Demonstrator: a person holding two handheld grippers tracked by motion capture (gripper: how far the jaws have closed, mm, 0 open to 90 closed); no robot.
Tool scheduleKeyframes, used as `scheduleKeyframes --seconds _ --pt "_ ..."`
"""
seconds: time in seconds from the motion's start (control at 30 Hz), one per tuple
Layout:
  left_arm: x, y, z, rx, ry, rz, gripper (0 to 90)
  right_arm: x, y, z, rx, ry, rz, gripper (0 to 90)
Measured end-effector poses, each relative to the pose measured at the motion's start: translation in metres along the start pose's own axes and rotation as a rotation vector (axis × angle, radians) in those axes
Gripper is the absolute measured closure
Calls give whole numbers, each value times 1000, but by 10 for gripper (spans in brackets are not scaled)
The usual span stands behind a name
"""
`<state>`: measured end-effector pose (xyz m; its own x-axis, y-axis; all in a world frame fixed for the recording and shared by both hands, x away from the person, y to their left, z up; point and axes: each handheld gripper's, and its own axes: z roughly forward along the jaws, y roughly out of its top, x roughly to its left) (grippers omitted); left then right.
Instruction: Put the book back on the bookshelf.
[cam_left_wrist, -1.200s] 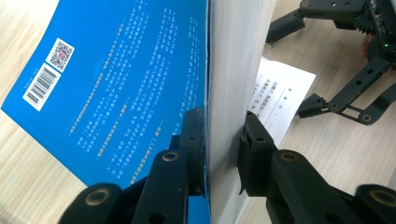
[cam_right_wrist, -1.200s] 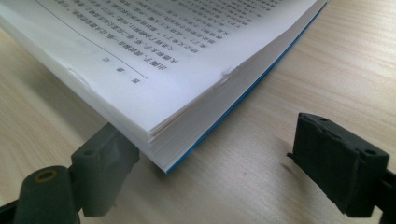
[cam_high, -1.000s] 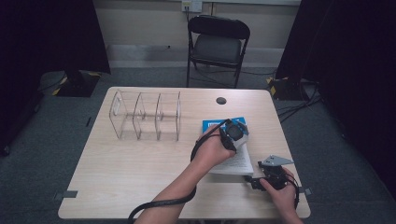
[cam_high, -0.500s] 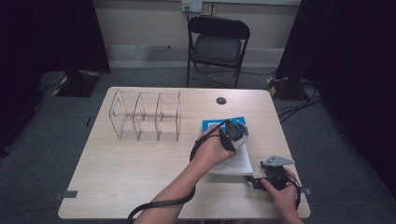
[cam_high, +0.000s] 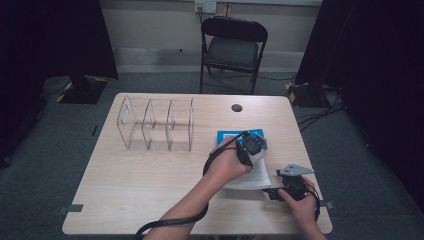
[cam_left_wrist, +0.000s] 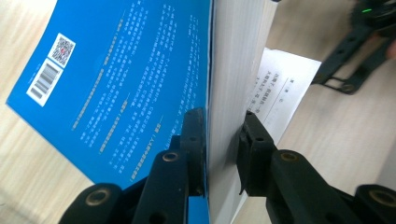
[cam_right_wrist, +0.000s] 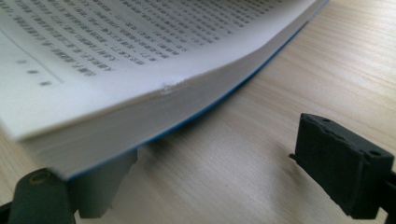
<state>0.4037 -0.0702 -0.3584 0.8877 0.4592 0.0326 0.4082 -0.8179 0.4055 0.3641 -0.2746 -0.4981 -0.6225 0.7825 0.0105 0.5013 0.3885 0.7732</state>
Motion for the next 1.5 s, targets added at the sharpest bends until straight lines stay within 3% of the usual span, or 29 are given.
scheduleKeyframes --seconds 0.13,0.3,0.37,0.47,0.6,1.03,1.13,1.4,1.5 --pt "-4 -1 0 5 -5 16 747 0 2 1 -24 34 5 124" --pt "-7 -5 -2 -7 -6 25 746 0 6 7 -3 61 -49 121" --pt "-7 -6 -3 -4 -14 26 745 1 7 12 56 23 -68 113" --pt "-7 -8 -6 -10 -24 28 746 -1 8 13 65 37 -50 110" --pt "-7 -10 -5 -7 -34 14 745 -5 8 13 67 67 -76 107" --pt "-9 -10 -4 -2 -32 33 747 -6 8 13 64 81 -90 119" --pt "-10 -10 -7 -5 -26 31 749 -5 8 12 46 76 -94 158" --pt "-6 -7 -19 -6 -11 39 756 0 16 3 -87 40 -124 157" --pt "-6 -5 -22 -10 -15 44 756 1 20 -2 -125 40 -114 161"
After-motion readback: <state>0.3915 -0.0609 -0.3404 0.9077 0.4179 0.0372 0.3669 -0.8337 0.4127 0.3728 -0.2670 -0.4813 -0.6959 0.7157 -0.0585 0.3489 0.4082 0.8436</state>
